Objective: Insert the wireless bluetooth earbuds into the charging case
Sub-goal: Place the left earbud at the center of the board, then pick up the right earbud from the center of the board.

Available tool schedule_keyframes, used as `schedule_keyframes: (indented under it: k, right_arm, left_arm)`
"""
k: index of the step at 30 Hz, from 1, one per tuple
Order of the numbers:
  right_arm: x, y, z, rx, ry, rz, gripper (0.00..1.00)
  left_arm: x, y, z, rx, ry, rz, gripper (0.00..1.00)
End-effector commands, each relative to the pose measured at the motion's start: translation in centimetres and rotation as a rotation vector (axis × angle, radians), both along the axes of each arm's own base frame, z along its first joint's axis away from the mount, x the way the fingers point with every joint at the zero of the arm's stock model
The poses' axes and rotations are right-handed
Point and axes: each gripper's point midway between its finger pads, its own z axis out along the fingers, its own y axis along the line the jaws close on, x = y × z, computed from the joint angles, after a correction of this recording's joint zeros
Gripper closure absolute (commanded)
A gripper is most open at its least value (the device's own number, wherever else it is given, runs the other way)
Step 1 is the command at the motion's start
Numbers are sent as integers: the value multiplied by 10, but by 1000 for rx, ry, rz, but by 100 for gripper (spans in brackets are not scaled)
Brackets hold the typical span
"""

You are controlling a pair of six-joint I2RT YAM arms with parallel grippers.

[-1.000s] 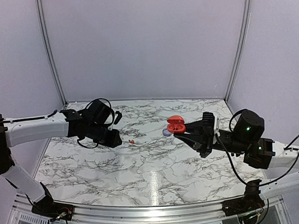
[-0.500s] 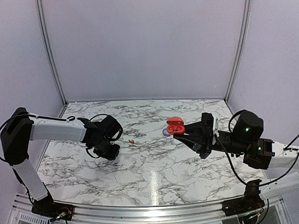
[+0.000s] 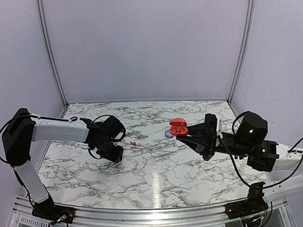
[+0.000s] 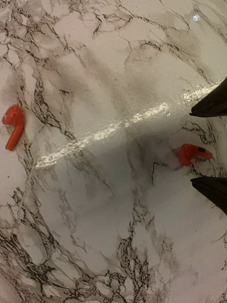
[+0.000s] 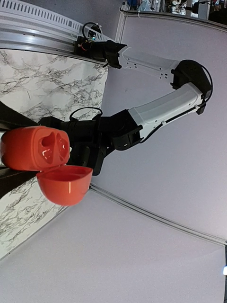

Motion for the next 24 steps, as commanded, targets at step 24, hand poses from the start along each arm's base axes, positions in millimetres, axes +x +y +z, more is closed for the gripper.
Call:
schedule_keyframes:
  k: [24]
  right_arm:
    - [-4, -15, -4, 74, 89, -22, 100]
  left_arm:
    - [130, -87, 42, -398, 20, -107, 45]
